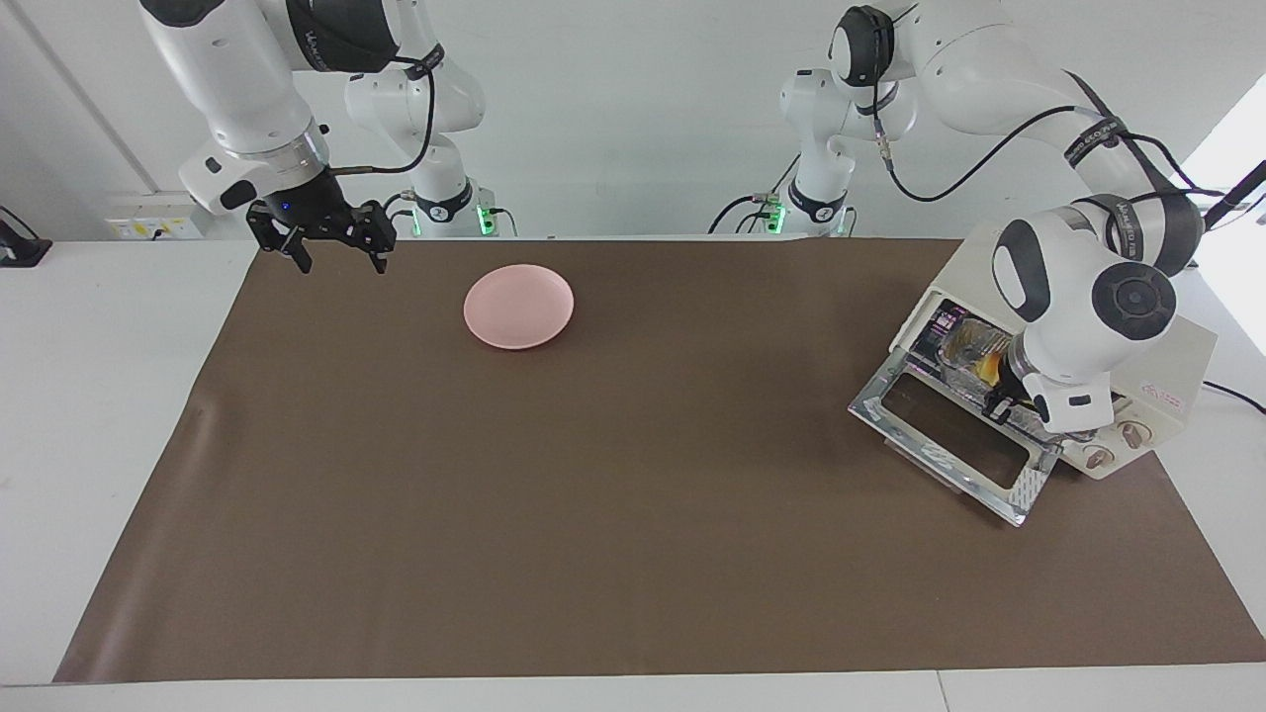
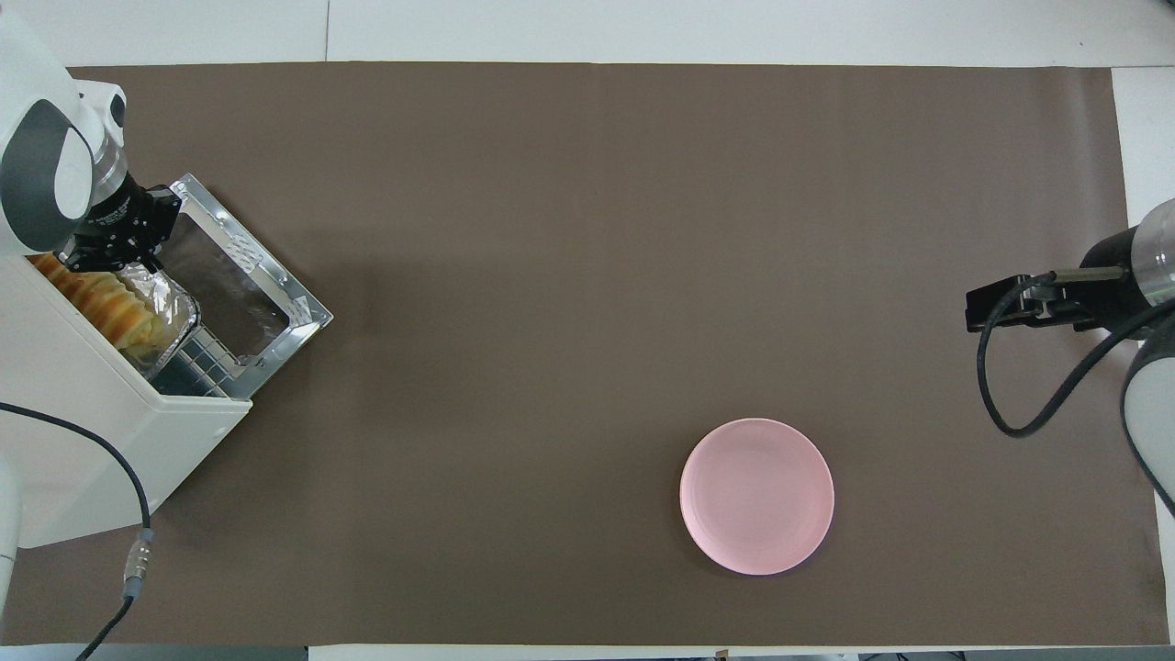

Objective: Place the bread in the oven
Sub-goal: 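Lower the tray into the oven and open the left gripper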

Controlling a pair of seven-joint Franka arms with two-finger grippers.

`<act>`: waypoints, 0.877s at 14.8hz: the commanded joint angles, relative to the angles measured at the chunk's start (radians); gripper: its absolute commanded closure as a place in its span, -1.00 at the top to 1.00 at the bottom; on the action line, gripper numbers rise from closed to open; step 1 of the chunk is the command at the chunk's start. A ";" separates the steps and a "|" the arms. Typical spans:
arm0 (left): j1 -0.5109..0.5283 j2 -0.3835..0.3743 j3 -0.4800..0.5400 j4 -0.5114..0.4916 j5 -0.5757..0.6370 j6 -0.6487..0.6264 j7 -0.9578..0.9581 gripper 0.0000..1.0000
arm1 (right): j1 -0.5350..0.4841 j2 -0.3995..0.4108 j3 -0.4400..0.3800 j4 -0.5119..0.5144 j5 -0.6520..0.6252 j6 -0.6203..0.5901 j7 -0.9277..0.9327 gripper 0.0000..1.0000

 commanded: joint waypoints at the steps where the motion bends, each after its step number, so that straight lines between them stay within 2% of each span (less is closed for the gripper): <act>1: -0.022 -0.075 -0.002 -0.120 0.064 0.028 -0.016 -1.00 | -0.020 -0.003 0.012 0.005 0.000 -0.015 -0.029 1.00; 12: -0.020 -0.080 -0.002 -0.138 0.067 0.023 -0.010 -1.00 | -0.020 -0.003 0.012 0.005 0.001 -0.017 -0.027 1.00; 13: -0.020 -0.080 -0.002 -0.138 0.067 0.023 -0.008 -0.86 | -0.020 -0.003 0.012 0.005 0.000 -0.015 -0.027 1.00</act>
